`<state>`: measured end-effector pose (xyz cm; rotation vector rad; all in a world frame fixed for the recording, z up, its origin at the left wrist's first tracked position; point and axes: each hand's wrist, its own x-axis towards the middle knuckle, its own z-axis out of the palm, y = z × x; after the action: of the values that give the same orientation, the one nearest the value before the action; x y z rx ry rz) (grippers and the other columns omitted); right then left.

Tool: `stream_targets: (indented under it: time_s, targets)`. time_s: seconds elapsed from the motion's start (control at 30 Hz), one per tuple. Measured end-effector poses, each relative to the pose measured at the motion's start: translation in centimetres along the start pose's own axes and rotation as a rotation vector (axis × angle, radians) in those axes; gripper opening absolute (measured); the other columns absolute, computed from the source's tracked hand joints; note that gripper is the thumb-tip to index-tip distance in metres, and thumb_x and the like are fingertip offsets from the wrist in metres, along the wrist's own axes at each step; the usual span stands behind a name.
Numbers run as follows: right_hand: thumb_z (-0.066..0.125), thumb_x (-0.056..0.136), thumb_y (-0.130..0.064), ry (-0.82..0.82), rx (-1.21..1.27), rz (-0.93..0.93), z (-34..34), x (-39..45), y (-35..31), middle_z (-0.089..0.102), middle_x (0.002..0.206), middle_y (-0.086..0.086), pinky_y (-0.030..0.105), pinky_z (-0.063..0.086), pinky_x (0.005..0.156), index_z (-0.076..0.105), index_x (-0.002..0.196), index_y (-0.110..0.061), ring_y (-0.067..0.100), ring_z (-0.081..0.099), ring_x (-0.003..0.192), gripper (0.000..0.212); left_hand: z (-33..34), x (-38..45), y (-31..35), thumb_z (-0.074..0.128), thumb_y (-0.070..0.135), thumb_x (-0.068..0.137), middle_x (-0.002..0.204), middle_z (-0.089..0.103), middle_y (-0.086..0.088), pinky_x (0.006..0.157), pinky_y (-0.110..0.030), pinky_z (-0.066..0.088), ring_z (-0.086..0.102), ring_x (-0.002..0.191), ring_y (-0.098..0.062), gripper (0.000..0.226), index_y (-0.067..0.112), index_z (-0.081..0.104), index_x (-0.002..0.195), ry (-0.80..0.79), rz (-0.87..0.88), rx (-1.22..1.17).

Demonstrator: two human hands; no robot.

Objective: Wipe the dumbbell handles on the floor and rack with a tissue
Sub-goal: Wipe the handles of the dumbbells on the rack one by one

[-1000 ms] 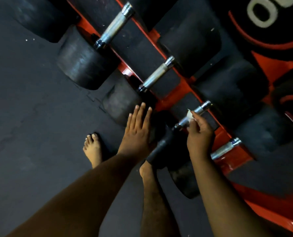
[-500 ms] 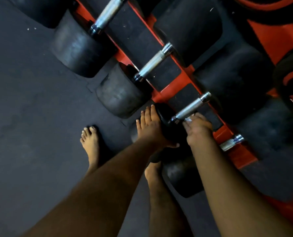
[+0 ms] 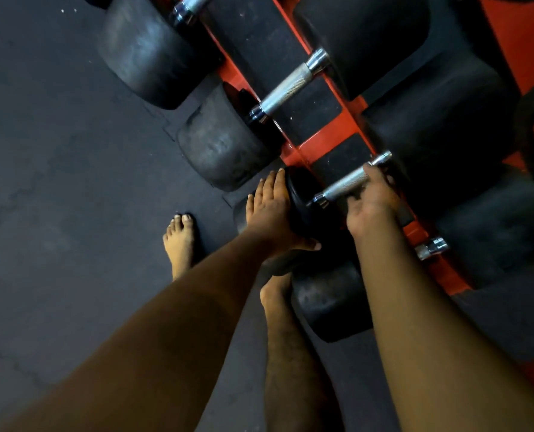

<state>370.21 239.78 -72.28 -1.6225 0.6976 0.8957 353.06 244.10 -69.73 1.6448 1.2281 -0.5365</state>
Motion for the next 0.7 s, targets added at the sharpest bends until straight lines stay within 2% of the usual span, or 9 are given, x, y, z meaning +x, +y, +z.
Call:
stream_targets:
  time_s: [0.1,0.17,0.27,0.33,0.43,0.47,0.53,0.6,0.7]
  targets:
    - [0.062,0.093,-0.009,-0.121,-0.038,0.058,0.6,0.5,0.4,0.062,0.084,0.0,0.027,0.052,0.07,0.061,0.095,-0.015,0.012,0.06,0.076,0.006,0.1,0.0,-0.1,0.096,0.053,0.048,0.17,-0.004,0.001,0.126,-0.048,0.001,-0.008,0.156,-0.02,0.157,0.018,-0.008,0.161,-0.007,0.005,-0.001]
    - [0.064,0.093,-0.014,-0.104,0.007,0.07,0.4,0.8,-0.2,0.064,0.088,0.001,0.028,0.051,0.074,0.063,0.095,-0.014,0.013,0.062,0.08,0.001,0.0,0.0,-0.1,0.096,0.053,0.048,0.17,-0.005,0.001,0.127,-0.047,0.001,-0.009,0.156,-0.019,0.158,0.019,-0.008,0.161,-0.012,0.006,-0.003]
    - [0.066,0.091,-0.016,-0.001,0.079,0.053,-0.8,0.6,-0.1,0.07,0.118,0.004,0.031,0.052,0.073,0.063,0.118,-0.016,0.018,0.067,0.106,0.028,0.0,0.0,-0.1,0.096,0.053,0.048,0.17,-0.004,0.001,0.126,-0.048,0.001,-0.009,0.156,-0.018,0.158,0.019,-0.008,0.161,-0.008,0.008,0.002]
    - [0.068,0.088,-0.011,0.067,0.052,-0.024,-0.8,-0.4,0.8,0.069,0.123,0.002,0.034,0.053,0.079,0.061,0.121,-0.02,0.018,0.066,0.111,0.034,0.0,0.0,0.0,0.096,0.053,0.048,0.17,-0.005,0.002,0.126,-0.048,0.001,-0.009,0.156,-0.017,0.158,0.019,-0.008,0.161,-0.01,0.005,-0.002]
    - [0.074,0.085,-0.015,0.129,-0.031,-0.054,0.6,-0.6,0.6,0.071,0.099,0.0,0.034,0.055,0.077,0.065,0.105,-0.016,0.015,0.069,0.089,0.023,0.1,0.0,-0.1,0.097,0.053,0.047,0.17,-0.005,0.001,0.127,-0.047,0.001,-0.008,0.156,-0.018,0.158,0.019,-0.008,0.161,-0.006,0.002,-0.001]
    - [0.075,0.085,-0.017,0.101,-0.01,-0.021,1.1,-0.2,-0.1,0.068,0.09,-0.001,0.031,0.053,0.072,0.065,0.094,-0.016,0.012,0.066,0.08,0.013,0.1,0.0,-0.1,0.097,0.054,0.047,0.17,-0.004,0.001,0.127,-0.047,0.002,-0.008,0.156,-0.019,0.159,0.019,-0.007,0.161,-0.003,0.003,0.001]
    - [0.073,0.088,-0.017,0.011,0.072,-0.002,1.5,1.1,-1.1,0.061,0.08,-0.002,0.026,0.049,0.068,0.061,0.081,-0.017,0.01,0.06,0.071,0.013,0.1,0.1,0.0,0.097,0.054,0.047,0.17,-0.004,0.0,0.127,-0.047,0.002,-0.007,0.156,-0.019,0.158,0.019,-0.007,0.161,0.0,0.004,0.003]
    - [0.075,0.086,-0.018,-0.01,0.078,-0.013,1.1,1.4,-1.1,0.062,0.082,-0.001,0.027,0.051,0.067,0.063,0.084,-0.016,0.011,0.061,0.072,0.013,0.0,0.0,0.0,0.097,0.053,0.047,0.17,-0.004,0.0,0.127,-0.047,0.001,-0.007,0.156,-0.019,0.158,0.019,-0.007,0.161,-0.003,0.004,-0.004]
    - [0.073,0.087,-0.016,0.079,-0.109,-0.04,-0.3,0.1,0.3,0.07,0.101,0.003,0.03,0.055,0.071,0.065,0.109,-0.015,0.012,0.066,0.08,0.023,0.1,0.1,0.0,0.097,0.054,0.046,0.17,-0.004,0.0,0.127,-0.048,0.001,-0.008,0.156,-0.019,0.159,0.019,-0.008,0.161,0.0,0.004,-0.001]
